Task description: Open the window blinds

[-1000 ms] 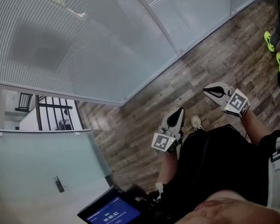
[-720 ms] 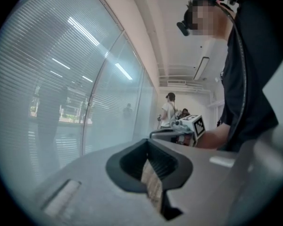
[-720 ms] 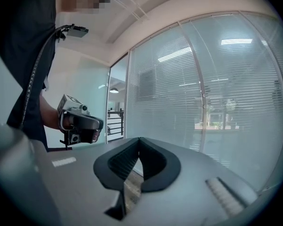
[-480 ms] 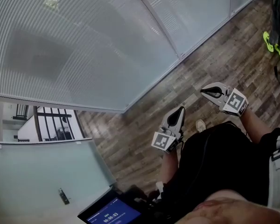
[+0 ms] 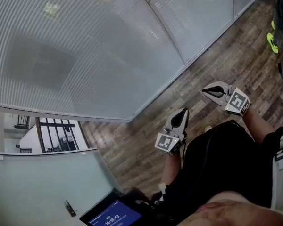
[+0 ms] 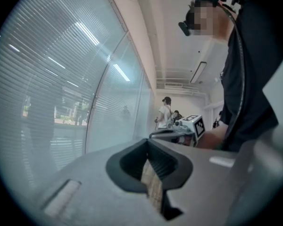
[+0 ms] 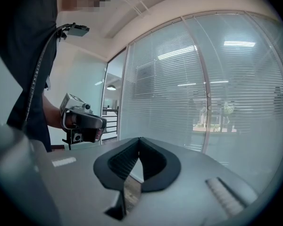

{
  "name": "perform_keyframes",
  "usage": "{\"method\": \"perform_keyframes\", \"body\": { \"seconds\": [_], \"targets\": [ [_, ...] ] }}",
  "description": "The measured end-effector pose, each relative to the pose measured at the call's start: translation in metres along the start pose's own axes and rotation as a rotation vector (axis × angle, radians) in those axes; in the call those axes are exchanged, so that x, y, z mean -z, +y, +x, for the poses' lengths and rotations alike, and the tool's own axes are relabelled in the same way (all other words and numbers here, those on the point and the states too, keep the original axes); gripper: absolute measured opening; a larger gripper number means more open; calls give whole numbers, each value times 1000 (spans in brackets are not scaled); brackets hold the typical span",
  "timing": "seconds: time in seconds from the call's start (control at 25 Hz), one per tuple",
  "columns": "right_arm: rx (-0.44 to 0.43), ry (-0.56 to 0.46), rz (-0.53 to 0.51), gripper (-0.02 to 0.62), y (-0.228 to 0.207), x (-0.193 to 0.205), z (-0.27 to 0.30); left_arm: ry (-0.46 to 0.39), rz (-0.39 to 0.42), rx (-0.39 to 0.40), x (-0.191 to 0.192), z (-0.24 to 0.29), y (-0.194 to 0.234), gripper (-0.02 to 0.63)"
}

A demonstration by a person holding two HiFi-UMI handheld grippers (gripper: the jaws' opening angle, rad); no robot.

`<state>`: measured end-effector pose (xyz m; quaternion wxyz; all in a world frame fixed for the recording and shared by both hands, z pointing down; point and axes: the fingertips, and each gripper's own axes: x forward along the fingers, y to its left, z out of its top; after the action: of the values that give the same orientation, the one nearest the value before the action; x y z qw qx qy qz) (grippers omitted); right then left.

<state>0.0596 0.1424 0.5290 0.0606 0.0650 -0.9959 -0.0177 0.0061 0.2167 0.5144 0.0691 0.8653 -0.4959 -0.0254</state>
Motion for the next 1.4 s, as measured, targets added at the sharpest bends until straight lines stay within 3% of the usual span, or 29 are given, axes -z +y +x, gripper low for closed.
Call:
{"method": "perform_keyframes", "body": {
  "seconds": [0.64, 0.84, 1.12, 1.4],
  "targets": [
    [4, 37, -5, 5, 9, 9, 33, -11, 23, 33, 17, -13, 28, -2],
    [14, 47, -4, 5, 8, 13, 33, 15, 74, 46, 23, -7, 21, -2],
    [10, 66, -15, 6, -2, 5, 36, -13, 95, 43, 22, -4, 31, -2],
    [-23, 81, -60, 5, -24, 4, 54, -25, -25, 9, 11, 12, 55, -2]
  ]
}}
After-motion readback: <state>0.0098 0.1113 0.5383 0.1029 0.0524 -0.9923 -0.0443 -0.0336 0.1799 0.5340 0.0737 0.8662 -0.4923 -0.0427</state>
